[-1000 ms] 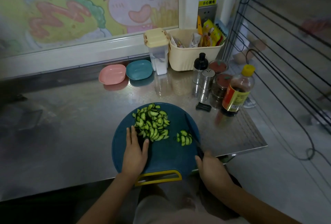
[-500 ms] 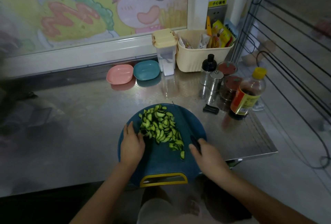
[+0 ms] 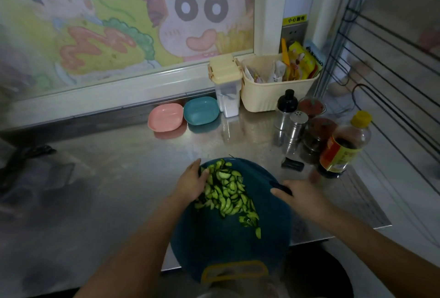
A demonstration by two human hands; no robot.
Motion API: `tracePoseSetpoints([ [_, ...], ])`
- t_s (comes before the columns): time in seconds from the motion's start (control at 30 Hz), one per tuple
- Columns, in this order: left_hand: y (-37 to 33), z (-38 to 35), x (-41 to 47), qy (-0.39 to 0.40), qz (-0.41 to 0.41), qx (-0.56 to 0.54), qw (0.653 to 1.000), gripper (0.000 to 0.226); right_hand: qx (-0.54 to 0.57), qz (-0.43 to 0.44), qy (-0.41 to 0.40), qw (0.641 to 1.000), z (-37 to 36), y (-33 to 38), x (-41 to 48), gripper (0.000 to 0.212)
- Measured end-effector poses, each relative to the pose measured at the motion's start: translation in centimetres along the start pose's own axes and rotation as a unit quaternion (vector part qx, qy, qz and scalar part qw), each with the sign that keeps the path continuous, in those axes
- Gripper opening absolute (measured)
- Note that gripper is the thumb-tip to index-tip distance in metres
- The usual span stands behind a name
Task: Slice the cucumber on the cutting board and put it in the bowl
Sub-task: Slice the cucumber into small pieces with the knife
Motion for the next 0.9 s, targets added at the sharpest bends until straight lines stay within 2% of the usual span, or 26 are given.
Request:
tracePoseSetpoints([
  [0.1,-0.6,0.0,0.5,0.023,-0.009,-0.029,0.999,0.054,-0.018,-0.011,0.015,1.000,-0.3,-0.2,1.7,0.027],
  [0.23,-0.4,-0.3,-0.2,0.004,-0.070,-0.061,0.996,0.048,-0.056,-0.005,0.038,0.998,-0.1,-0.2,3.4,0.034],
  [0.3,0.0,0.1,0.0,-0.013,-0.065,-0.088,0.994,0.045,-0.067,0.008,0.056,0.996,0.4,-0.4,3.8,0.033],
  [0.37,0.5,0.9,0.4,-0.035,-0.049,-0.104,0.993,0.042,-0.069,0.029,0.073,0.995,1.3,-0.4,3.8,0.025],
  [0.43,1.1,1.7,1.0,-0.050,-0.026,-0.098,0.994,0.040,-0.065,0.038,0.063,0.995,2.0,-0.5,3.0,0.002],
  [0.5,1.7,2.2,1.9,-0.049,0.005,-0.055,0.997,0.039,-0.047,0.016,0.022,0.999,2.0,-0.8,1.8,0.024],
  [0.53,2.0,2.4,2.3,-0.042,0.029,-0.026,0.998,0.039,-0.031,-0.007,0.001,0.999,1.9,-1.3,1.2,0.026],
  [0.6,2.7,2.8,2.6,-0.023,0.087,0.049,0.995,0.042,-0.019,-0.036,-0.017,0.999,1.4,-1.8,0.3,0.019],
  [0.7,3.8,3.5,1.6,0.047,0.156,0.165,0.973,0.046,-0.070,-0.074,0.003,0.995,0.0,-2.8,-0.6,0.022],
  [0.8,4.5,3.6,0.7,0.122,0.181,0.207,0.954,0.048,-0.084,-0.106,-0.002,0.991,-1.5,-3.5,-1.0,0.018],
  [0.9,4.5,3.2,0.3,0.135,0.193,0.197,0.952,0.053,-0.052,-0.118,-0.038,0.991,-2.5,-3.6,-1.1,0.018],
])
Point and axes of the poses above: each hand's wrist, its own x-axis towards the middle knuckle, its own z-axis out of the back of the hand, y = z × x, the point moved 2 cm from there along x, towards the middle knuckle, and after that the axes turned 12 degrees about z, right-handed, at the moved point
